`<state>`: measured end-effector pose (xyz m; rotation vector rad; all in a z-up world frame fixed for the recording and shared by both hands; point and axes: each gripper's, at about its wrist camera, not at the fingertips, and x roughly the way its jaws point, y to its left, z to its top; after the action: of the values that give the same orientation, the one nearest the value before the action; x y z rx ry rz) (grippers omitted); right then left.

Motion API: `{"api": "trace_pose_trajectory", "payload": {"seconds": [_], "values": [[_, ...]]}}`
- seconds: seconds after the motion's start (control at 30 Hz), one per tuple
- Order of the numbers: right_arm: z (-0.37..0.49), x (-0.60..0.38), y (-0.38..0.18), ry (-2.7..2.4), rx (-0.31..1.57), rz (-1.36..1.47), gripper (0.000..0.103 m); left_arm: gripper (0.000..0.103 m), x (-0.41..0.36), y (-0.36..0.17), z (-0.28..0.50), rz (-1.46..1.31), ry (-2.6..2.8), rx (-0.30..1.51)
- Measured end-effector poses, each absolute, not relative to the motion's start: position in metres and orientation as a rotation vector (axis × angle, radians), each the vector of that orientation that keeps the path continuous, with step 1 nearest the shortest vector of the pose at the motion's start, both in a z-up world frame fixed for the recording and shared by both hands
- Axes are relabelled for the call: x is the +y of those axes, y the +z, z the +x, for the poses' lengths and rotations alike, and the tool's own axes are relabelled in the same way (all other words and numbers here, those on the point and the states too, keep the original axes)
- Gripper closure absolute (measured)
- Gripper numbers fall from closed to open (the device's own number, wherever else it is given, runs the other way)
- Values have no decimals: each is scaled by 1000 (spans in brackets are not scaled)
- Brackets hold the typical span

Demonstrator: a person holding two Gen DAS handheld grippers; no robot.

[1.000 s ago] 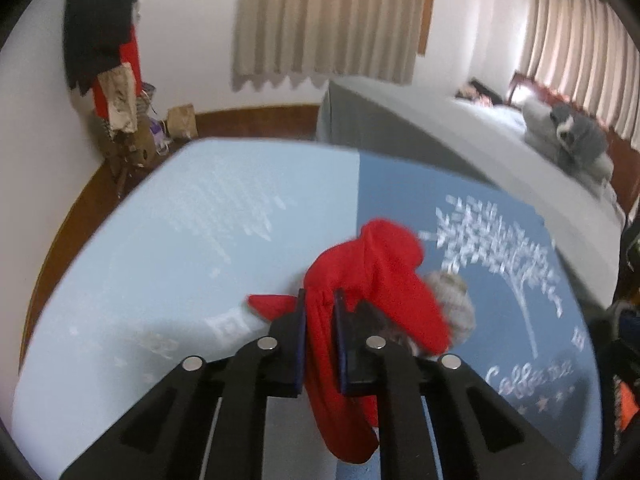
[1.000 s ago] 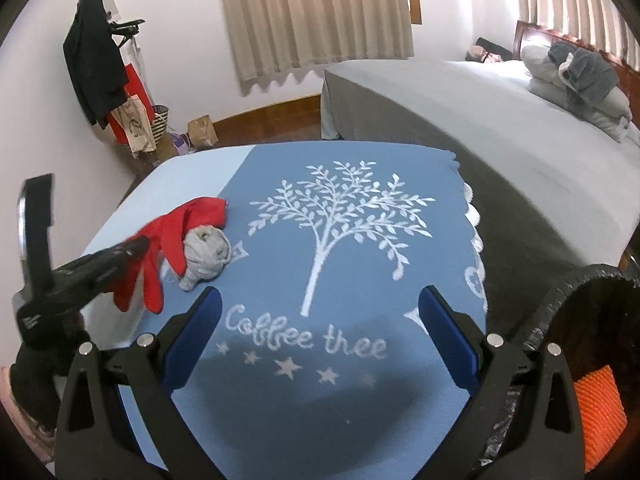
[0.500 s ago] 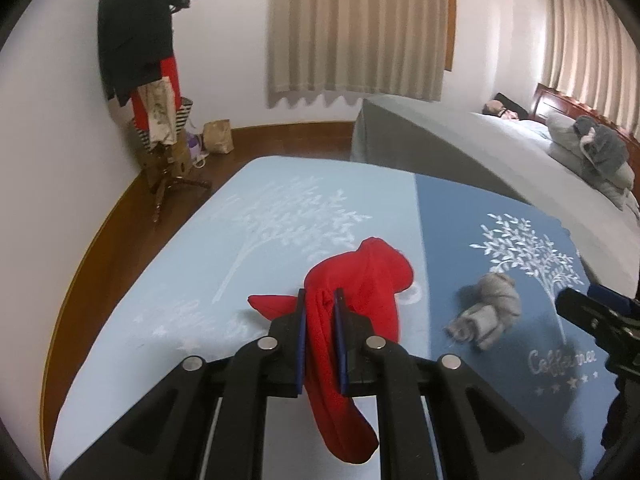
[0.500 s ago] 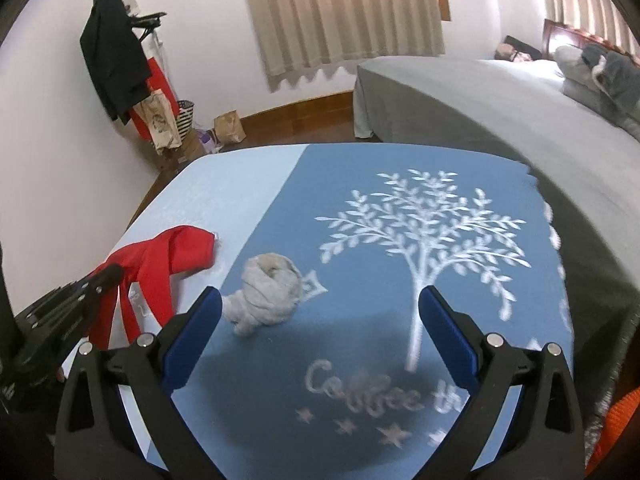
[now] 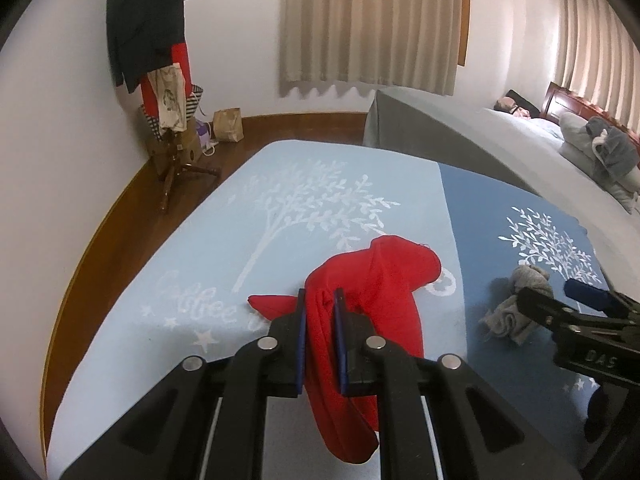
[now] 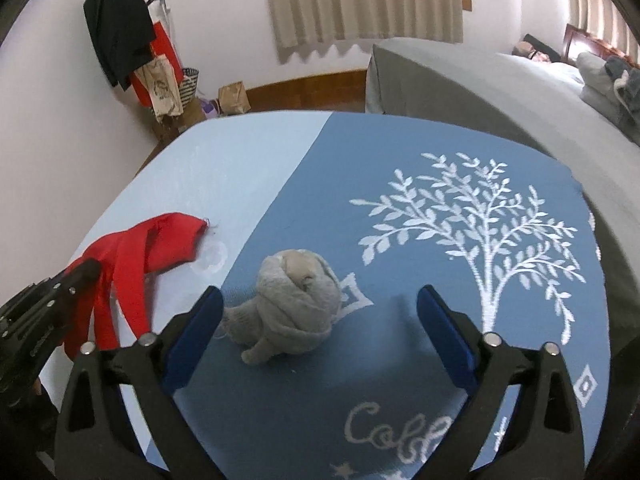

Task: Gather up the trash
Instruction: 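Grasp the red glove with the left gripper while the right grasps the grey cloth toy, then carry the red glove and grey toy over the bin with both grippers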

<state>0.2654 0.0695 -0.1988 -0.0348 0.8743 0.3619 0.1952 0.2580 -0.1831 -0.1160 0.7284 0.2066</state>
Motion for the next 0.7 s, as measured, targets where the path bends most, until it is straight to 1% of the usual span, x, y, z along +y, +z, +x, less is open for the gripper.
{"api": "trace_pose_trajectory", "payload": {"seconds": [0.03,0.07,0.13,0.2,0.27,0.37,0.47,0.7], "values": [[267,72,-202,368,887,-39,22,91,258,-184,195,-117,207,730],[268,73,-204,371,897,-41,25,91,258,-184,195,-117,206,731],[270,75,-208,379,914,-40,29,91,258,-184,195,-115,202,732],[270,77,-208,393,913,-41,37,91,257,-184,195,-116,201,731],[269,80,-207,426,917,-40,55,91,257,-185,196,-119,199,733],[269,81,-206,448,925,-34,64,91,255,-185,197,-120,196,736],[267,81,-203,461,932,-24,66,91,253,-185,197,-119,191,735],[255,69,-182,461,886,-27,66,91,247,-173,195,-116,175,712]]}}
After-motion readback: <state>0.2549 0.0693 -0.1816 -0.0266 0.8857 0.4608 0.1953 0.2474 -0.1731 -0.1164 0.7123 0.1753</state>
